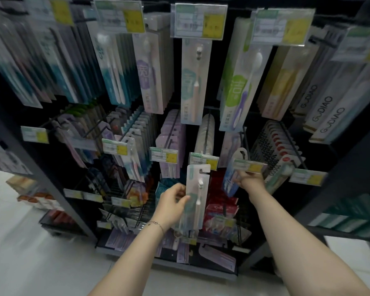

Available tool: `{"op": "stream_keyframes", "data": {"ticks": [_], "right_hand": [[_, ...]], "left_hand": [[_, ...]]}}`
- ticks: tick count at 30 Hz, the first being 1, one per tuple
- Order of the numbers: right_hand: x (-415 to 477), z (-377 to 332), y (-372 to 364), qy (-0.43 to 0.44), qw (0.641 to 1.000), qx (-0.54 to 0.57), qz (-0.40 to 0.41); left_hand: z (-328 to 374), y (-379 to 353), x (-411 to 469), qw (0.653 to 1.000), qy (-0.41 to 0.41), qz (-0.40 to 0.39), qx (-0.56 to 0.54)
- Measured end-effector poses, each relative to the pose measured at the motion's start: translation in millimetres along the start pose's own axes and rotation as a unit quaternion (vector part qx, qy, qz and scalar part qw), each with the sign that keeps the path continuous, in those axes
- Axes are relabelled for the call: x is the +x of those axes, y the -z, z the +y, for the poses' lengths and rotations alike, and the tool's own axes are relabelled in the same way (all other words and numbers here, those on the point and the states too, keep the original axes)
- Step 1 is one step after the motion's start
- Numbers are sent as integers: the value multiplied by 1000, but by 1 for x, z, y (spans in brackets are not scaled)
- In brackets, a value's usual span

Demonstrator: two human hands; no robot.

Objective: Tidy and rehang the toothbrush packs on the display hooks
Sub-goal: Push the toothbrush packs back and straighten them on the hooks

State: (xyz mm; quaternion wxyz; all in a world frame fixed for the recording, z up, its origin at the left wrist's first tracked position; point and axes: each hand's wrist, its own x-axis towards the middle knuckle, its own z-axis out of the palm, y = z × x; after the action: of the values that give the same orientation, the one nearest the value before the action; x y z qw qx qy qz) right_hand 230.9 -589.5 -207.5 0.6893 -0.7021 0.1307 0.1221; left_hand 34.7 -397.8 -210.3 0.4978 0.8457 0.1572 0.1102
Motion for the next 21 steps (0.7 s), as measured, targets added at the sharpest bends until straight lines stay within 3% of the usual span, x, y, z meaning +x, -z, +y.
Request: {"op": "stream_keyframes", "data": {"ticks": [3, 21], "right_hand": [[-2, 7, 5, 42, 997, -62, 12], [-82, 28, 28, 182, 975, -118, -41]], "left_hand": [[2, 4, 3, 1000, -12, -4, 1], [-10, 30, 14, 997, -70, 30, -20]]}}
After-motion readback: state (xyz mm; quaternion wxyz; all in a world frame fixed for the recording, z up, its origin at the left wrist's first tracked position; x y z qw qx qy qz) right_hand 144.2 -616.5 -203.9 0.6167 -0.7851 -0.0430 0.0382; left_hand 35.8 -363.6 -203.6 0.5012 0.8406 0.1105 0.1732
